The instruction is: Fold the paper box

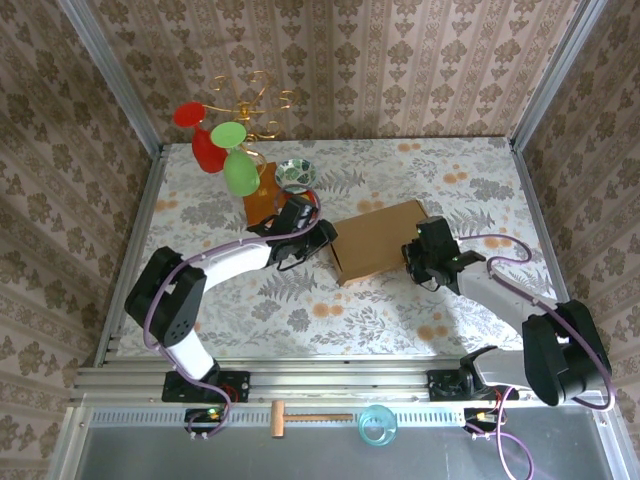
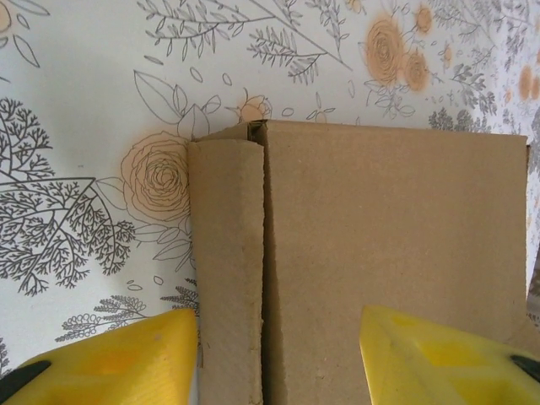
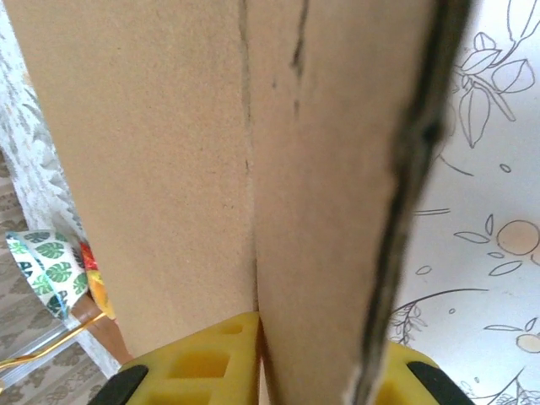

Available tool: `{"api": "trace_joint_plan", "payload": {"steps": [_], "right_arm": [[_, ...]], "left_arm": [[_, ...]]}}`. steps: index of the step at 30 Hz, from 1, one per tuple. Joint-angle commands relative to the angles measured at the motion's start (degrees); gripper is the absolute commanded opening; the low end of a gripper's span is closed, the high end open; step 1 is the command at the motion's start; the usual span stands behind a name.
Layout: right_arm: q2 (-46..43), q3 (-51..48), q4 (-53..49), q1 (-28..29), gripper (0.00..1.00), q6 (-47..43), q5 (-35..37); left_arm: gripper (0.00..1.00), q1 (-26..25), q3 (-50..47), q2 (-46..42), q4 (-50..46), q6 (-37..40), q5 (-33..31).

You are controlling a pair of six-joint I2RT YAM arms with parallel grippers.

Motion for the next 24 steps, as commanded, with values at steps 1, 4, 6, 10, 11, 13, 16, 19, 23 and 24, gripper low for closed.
{"api": "trace_joint_plan", "payload": {"steps": [1,4,6,10,11,13,16,19,23,24], "right_arm": [[1.7,1.4,-5.2,-0.4,0.2,-1.8,-1.4],[2.7,1.5,-6.0,-0.4,0.23,-2.0,-2.4],[3.1,1.5,-6.0,-0.6,0.27,-2.3,-2.9],[2.1,4.9,-11.1,-1.4,0.45,-7.9,-2.6],[1.8,6.9,-13.7,-1.6,0.5,-10.2,-2.1],[0.9,11.1,-20.3,-2.5,0.57,-16.5,-1.1],[-0.8,17.0,-30.2,-4.8,0.65,-25.5,0.7],[-3.4,19.8,-34.5,-8.9,0.67,-33.7,1.2],[-4.9,21.0,-32.4,-15.3,0.69,-43.3,-1.7],[-4.7,21.7,-32.0,-16.1,0.7,-45.1,-1.5]], "left_arm": [[0.54,0.2,0.2,0.1,0.5,-0.7,1.3],[0.53,0.1,0.0,1.3,2.3,-0.7,2.3],[0.5,-0.1,0.2,2.6,3.6,-1.1,3.5],[0.48,-0.7,1.1,4.0,1.8,-1.0,4.0],[0.47,-0.7,1.0,4.0,1.4,-0.9,3.8],[0.44,-0.8,0.4,3.9,1.5,-1.1,3.6],[0.41,-0.6,-0.1,4.5,2.4,-1.1,4.6],[0.4,-0.7,-0.1,4.9,2.0,-0.7,4.8],[0.39,-0.7,-0.2,5.1,1.9,0.0,5.3],[0.39,-0.7,-0.2,5.3,2.0,0.1,5.6]]}}
